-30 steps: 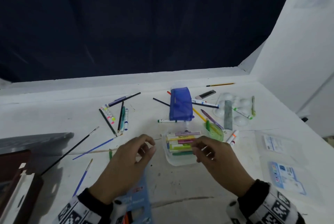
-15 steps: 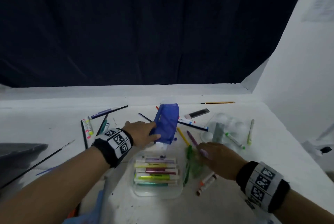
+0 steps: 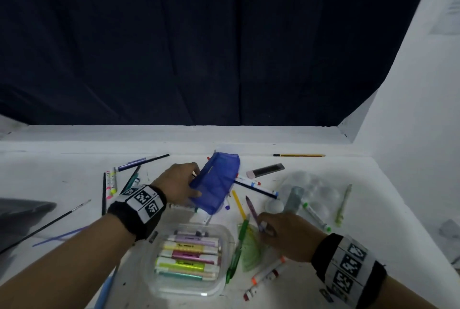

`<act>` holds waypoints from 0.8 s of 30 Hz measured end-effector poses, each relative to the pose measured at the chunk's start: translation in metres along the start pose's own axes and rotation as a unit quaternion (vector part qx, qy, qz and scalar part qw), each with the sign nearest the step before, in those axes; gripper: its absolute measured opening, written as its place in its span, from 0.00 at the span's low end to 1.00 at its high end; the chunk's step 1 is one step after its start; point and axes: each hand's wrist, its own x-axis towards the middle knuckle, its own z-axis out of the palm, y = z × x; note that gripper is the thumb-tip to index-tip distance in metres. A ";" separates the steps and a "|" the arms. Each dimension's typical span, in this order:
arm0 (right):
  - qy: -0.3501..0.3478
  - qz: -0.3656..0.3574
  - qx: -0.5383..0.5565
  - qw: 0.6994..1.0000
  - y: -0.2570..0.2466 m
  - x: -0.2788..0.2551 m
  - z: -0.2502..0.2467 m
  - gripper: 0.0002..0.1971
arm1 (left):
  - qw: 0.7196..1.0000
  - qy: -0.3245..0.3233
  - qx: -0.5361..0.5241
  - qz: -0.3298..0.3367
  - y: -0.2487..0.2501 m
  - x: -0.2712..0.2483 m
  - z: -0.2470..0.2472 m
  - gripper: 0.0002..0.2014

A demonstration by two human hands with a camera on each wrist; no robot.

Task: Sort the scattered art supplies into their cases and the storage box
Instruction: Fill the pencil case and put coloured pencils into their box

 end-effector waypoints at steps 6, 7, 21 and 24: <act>0.063 -0.005 0.053 0.997 -0.014 -0.004 0.000 0.15 | 0.955 0.218 -0.171 0.104 0.016 -0.041 -0.025 0.15; 0.092 -0.008 0.076 0.993 -0.019 -0.007 -0.001 0.15 | 0.945 0.247 -0.183 0.113 0.020 -0.051 -0.030 0.13; 0.175 -0.087 0.289 0.937 -0.071 -0.044 0.015 0.25 | 0.841 0.380 -0.324 0.208 0.023 -0.208 -0.019 0.10; 0.188 -0.115 0.281 0.934 -0.088 -0.047 0.020 0.11 | 0.846 0.377 -0.319 0.200 -0.001 -0.220 -0.014 0.05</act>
